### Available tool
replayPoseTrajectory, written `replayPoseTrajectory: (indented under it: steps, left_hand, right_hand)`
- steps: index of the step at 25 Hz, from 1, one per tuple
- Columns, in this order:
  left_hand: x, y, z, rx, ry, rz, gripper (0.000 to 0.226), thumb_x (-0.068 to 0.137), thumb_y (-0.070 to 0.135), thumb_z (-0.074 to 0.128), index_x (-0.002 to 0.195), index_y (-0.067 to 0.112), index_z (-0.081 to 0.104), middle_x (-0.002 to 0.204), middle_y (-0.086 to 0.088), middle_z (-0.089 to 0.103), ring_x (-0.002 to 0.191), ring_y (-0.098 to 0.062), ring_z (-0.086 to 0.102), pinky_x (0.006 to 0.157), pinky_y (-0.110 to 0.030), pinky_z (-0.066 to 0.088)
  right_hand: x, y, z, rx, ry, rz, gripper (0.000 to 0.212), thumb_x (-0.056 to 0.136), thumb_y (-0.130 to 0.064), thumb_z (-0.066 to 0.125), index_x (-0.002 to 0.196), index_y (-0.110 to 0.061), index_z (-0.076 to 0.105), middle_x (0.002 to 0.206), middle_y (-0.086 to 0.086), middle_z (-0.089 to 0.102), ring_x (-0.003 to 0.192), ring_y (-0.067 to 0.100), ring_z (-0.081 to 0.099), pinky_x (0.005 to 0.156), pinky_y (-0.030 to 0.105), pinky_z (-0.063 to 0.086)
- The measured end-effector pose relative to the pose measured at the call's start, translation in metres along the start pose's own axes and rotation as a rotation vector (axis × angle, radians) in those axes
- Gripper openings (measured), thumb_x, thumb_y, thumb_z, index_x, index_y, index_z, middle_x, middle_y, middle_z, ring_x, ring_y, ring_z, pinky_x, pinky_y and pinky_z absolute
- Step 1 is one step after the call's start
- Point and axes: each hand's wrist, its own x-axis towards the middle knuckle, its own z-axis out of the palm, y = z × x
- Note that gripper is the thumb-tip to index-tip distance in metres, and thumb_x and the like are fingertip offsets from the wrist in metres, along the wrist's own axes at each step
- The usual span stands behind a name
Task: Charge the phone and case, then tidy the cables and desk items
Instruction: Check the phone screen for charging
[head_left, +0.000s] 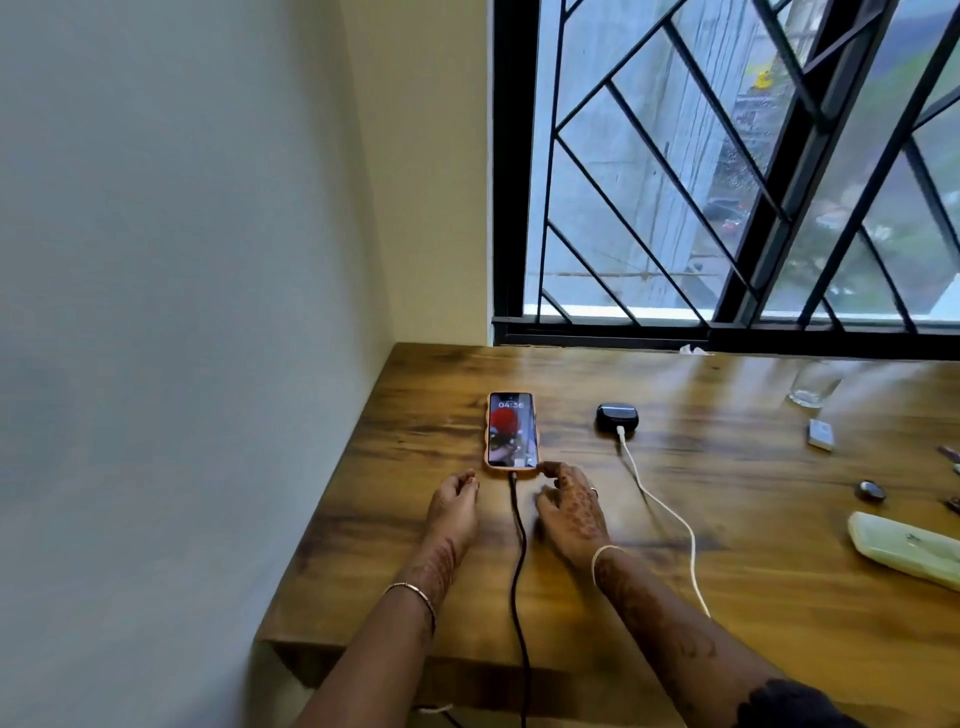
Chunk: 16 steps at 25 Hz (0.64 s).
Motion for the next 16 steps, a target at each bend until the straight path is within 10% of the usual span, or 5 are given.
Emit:
replayPoseTrajectory:
  steps: [16]
  left_hand:
    - [0.072,0.043,0.033,0.254,0.104,0.061,0.045,0.097,0.024,0.048,0.140,0.011,0.043,0.135,-0.008,0.056,0.124,-0.024,0.052,0.103,-0.026,0.039]
  right_hand:
    - [0.088,0.017,0.009,-0.409,0.147,-0.099,0.036,0.095,-0.038,0.035,0.122,-0.024,0.054,0.121,0.002,0.048,0.110,0.022,0.045,0.097,0.037,0.040]
